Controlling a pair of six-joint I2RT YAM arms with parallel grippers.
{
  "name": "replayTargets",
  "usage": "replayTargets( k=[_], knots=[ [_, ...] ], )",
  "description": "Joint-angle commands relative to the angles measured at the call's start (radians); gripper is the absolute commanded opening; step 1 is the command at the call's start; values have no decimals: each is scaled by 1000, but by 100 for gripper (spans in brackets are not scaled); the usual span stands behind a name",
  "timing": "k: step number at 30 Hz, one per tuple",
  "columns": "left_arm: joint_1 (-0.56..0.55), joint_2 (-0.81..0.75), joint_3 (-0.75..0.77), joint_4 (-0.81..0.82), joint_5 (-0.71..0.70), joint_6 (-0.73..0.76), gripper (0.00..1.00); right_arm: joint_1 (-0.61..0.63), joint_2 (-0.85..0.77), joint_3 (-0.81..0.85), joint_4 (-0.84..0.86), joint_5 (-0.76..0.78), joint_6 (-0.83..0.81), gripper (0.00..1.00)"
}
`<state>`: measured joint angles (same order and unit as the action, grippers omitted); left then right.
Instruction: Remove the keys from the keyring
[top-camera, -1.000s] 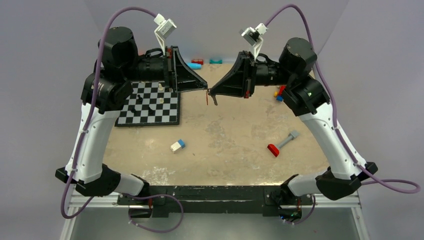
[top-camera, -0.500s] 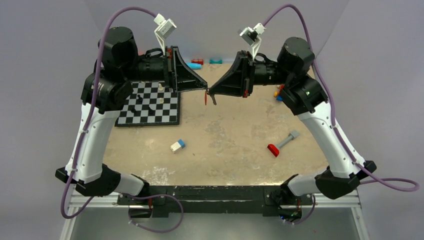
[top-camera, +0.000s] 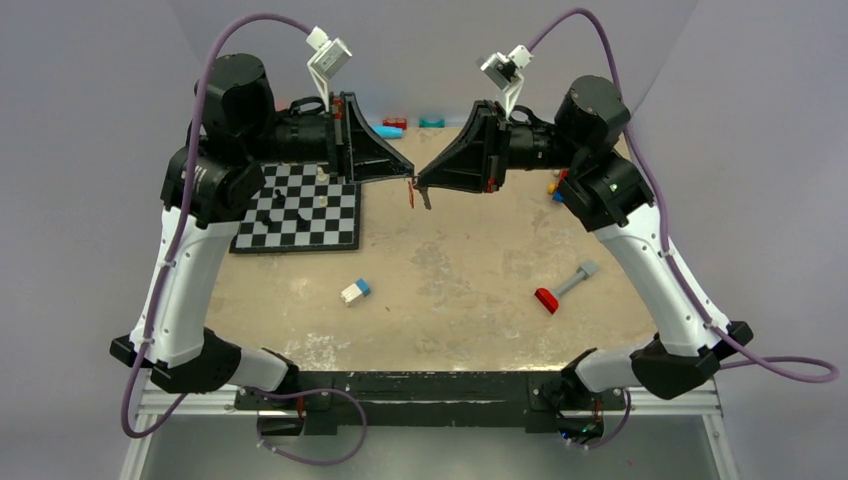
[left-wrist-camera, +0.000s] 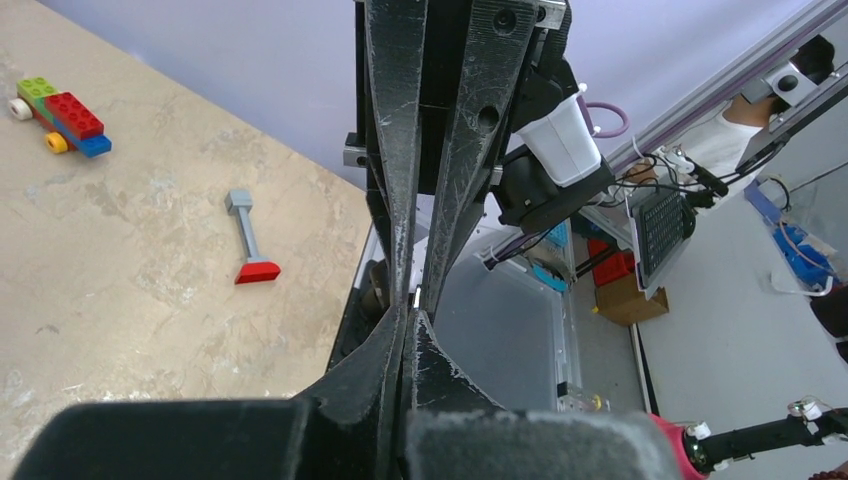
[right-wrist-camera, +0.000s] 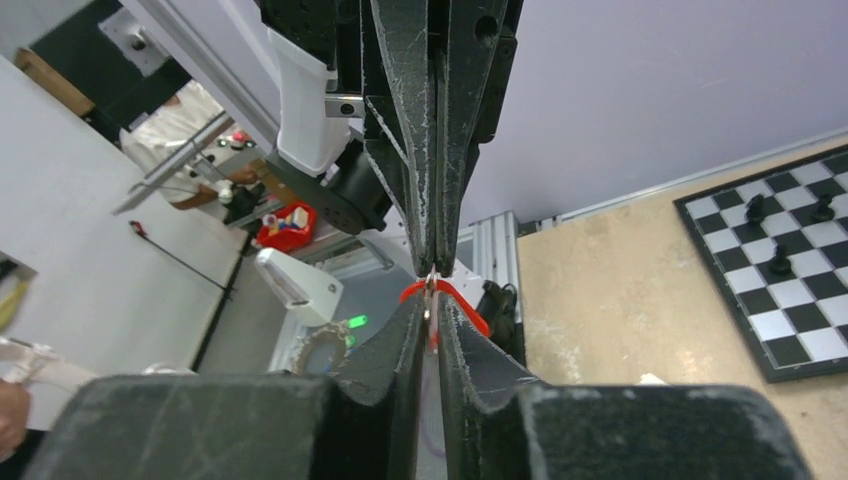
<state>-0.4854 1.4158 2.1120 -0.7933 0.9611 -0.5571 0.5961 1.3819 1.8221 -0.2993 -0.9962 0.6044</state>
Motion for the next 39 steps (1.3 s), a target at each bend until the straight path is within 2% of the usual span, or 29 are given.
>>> replayTargets(
  k=[1,3,6,10,17,39],
  knots=[
    [-4,-25,3,15,-5,13,0,0,-34,-55,189,17,89,23],
    [-4,-28,1,23,-14,9,0,-1,-44,-88,249,22,128,35],
    [-3,-28,2,32,-20,-2,0,-2,-49,-102,293,23,156,40],
    [-4,-32,-2,42,-34,-6,0,-1,-37,-88,293,11,167,37],
    [-4,-49,-16,59,-84,-6,0,-2,-29,-77,319,12,173,25],
    [-7,-80,-55,121,-172,-14,0,-1,6,-34,278,-1,165,24]
  ],
)
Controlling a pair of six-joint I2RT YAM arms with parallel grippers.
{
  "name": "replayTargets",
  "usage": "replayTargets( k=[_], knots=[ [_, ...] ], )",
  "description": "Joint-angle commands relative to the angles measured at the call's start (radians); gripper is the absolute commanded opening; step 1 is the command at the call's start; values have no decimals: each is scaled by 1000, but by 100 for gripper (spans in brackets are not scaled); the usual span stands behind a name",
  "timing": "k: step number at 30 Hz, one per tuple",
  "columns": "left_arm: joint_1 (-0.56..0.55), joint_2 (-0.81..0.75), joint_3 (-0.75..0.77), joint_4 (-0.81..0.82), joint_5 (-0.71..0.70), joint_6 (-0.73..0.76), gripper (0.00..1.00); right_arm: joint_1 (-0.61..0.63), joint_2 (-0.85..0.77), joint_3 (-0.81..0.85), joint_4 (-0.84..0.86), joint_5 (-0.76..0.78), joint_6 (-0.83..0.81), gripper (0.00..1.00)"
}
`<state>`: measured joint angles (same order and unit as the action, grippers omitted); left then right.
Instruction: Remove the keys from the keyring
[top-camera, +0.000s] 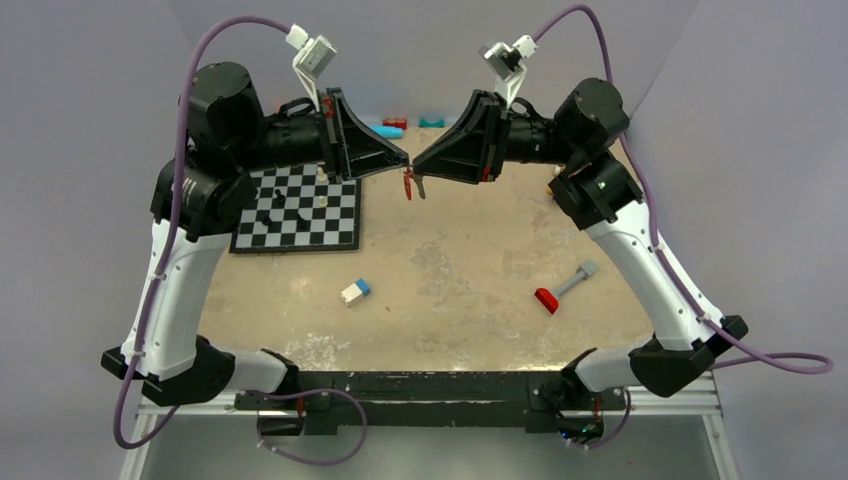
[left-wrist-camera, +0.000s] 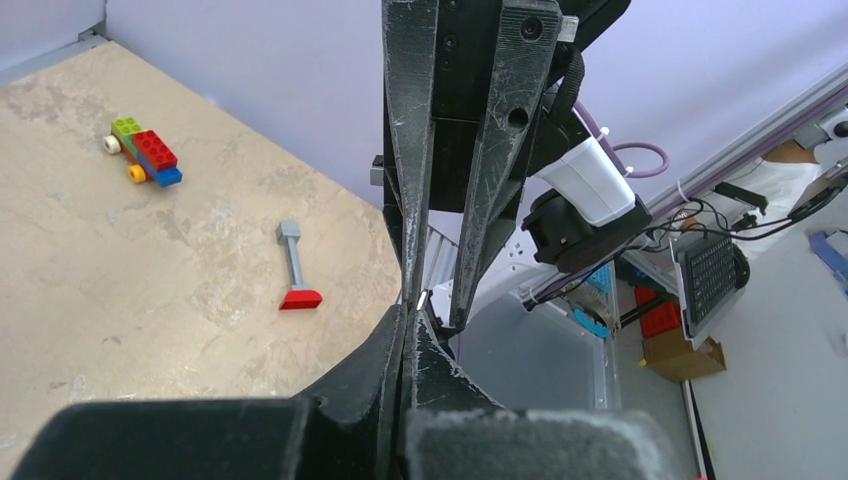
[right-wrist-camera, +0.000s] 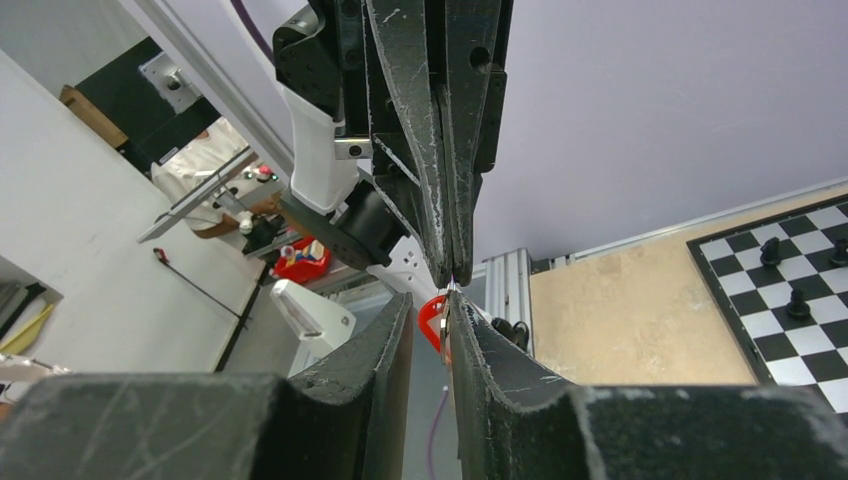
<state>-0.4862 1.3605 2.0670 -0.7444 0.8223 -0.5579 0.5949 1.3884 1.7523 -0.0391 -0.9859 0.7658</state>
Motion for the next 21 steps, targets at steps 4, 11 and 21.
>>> replayTargets(
  k=[4,11,21],
  knots=[
    [-8,-27,-16,87,-45,-17,0,1,3,36,15,-11,5,25],
    [-9,-26,-13,96,-49,-24,0,2,12,48,7,-9,6,26],
    [-12,-28,-19,113,-52,-30,0,8,33,78,-6,-10,3,25]
  ],
)
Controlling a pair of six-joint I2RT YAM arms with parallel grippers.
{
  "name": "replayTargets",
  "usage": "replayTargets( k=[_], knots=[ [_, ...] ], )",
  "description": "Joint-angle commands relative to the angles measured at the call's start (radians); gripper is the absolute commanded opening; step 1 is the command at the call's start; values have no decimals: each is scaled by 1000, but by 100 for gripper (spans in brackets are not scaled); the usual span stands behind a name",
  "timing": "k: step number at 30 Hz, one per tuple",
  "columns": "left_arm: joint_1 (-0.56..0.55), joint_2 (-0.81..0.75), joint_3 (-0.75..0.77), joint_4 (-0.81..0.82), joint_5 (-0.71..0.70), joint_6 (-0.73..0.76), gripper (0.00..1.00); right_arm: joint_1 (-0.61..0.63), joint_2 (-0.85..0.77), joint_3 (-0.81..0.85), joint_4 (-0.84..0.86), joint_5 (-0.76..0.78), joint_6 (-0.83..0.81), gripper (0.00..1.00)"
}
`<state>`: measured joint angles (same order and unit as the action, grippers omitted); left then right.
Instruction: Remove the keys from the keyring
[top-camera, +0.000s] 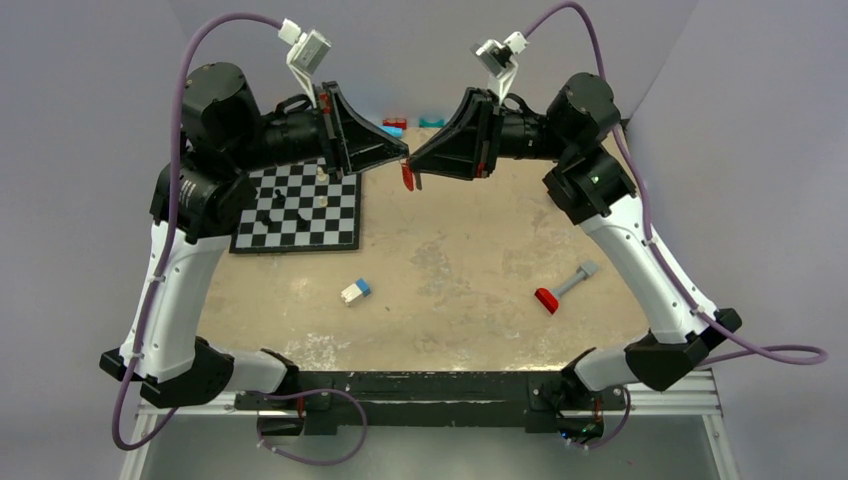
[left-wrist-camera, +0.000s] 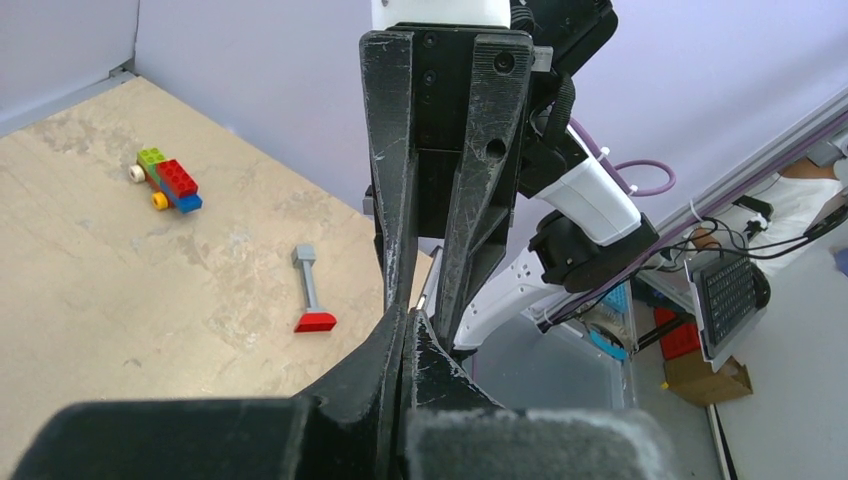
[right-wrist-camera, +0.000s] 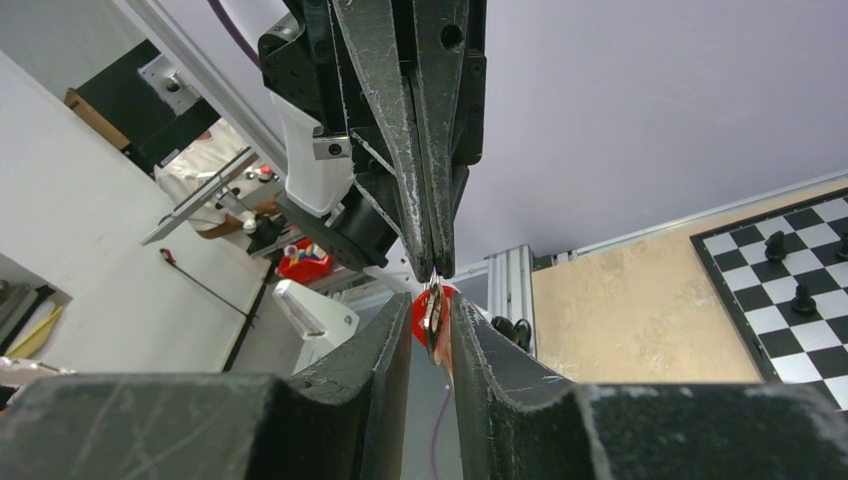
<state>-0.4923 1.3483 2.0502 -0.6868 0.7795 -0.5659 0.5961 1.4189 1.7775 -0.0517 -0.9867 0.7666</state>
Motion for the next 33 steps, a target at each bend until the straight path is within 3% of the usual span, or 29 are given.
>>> replayTargets(
  k=[1,9,14,22,33],
  knots=[
    [-5,-17,-2,56,-8,-23,0,7,2,54,6,-8,2,25],
    [-5,-30,-21,61,-28,-20,0,8,-6,50,0,5,-6,11],
    [-7,-48,-32,57,-117,-28,0,8,-6,50,5,16,-2,3],
    [-32,-141,-208,263,-294,-142,0,7,-6,33,113,80,64,0],
    [-70,-155,-238,330,-389,-170,0,7,-5,17,199,149,136,0]
  ],
)
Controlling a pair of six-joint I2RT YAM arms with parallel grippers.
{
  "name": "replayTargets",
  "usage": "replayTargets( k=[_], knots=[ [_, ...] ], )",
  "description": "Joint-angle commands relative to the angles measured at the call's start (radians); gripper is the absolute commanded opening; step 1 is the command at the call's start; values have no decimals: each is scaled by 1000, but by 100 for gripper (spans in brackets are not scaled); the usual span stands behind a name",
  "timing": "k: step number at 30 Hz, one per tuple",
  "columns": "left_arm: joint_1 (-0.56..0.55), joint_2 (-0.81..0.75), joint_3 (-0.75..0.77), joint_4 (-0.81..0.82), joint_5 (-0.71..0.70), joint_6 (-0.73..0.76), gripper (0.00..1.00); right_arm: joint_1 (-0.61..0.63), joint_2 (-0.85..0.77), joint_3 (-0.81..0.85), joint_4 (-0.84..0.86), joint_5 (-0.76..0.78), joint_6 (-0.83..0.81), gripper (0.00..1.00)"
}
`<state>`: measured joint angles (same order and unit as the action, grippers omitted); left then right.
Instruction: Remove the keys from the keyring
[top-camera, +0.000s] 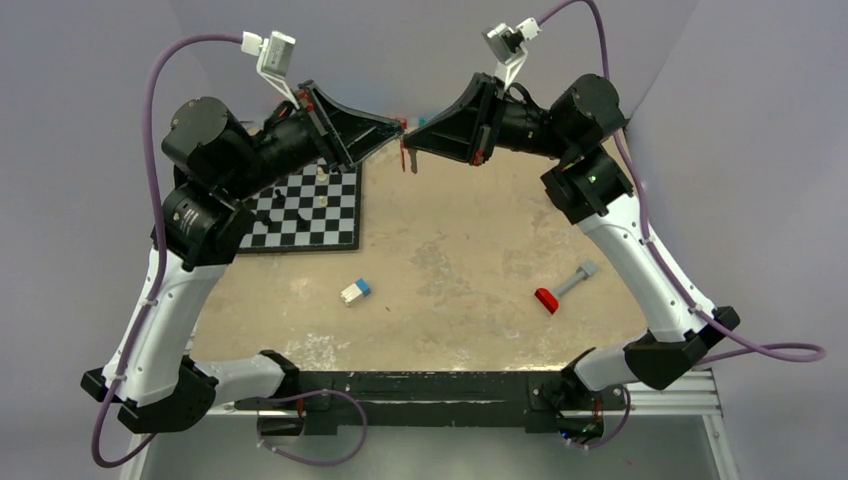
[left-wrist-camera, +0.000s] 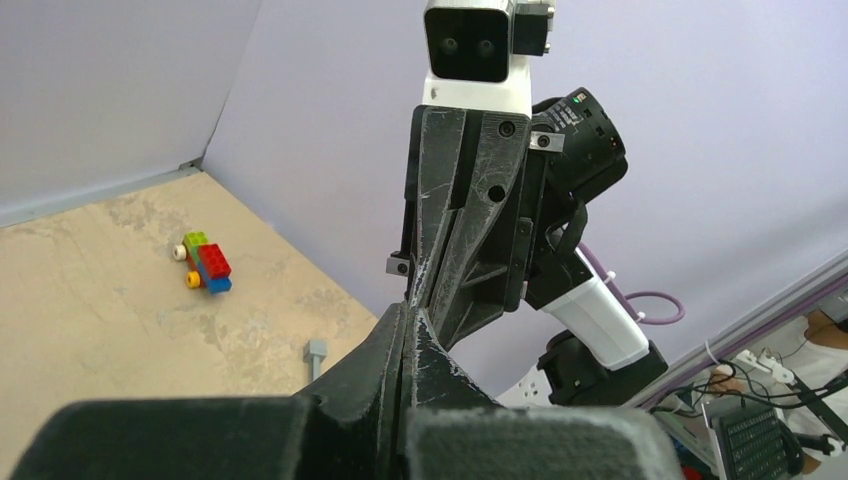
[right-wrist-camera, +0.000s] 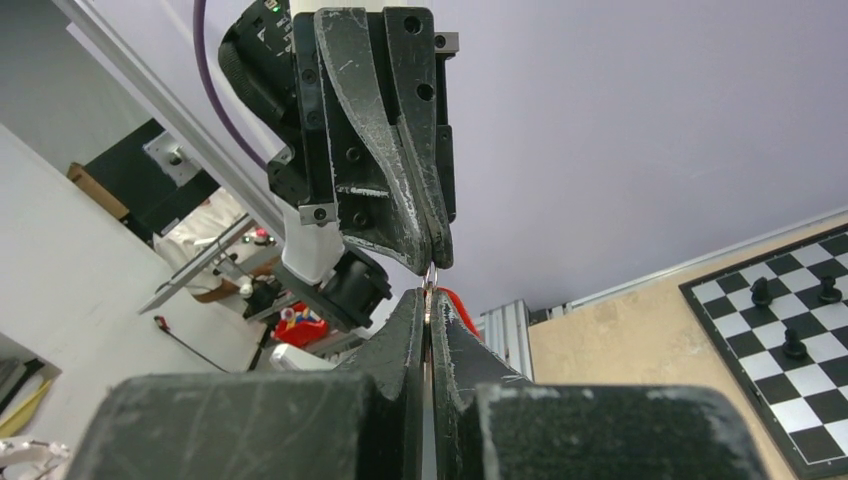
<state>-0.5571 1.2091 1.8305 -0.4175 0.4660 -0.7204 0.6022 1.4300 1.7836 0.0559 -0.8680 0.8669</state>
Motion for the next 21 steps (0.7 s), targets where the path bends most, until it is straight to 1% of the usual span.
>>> replayTargets(
  k=[1,5,17,21],
  knots=[
    [-7,-18,-23,66,-76,-19,0,1,-17,13,92,34,37,0],
    [-16,-29,-44,81,-90,-26,0,2,-17,16,92,45,42,0],
    [-54,-90,-127,120,-235,-64,0,1,-14,12,139,87,77,0],
    [-64,-86,-128,132,-238,-73,0,1,-8,11,153,94,88,0]
  ],
)
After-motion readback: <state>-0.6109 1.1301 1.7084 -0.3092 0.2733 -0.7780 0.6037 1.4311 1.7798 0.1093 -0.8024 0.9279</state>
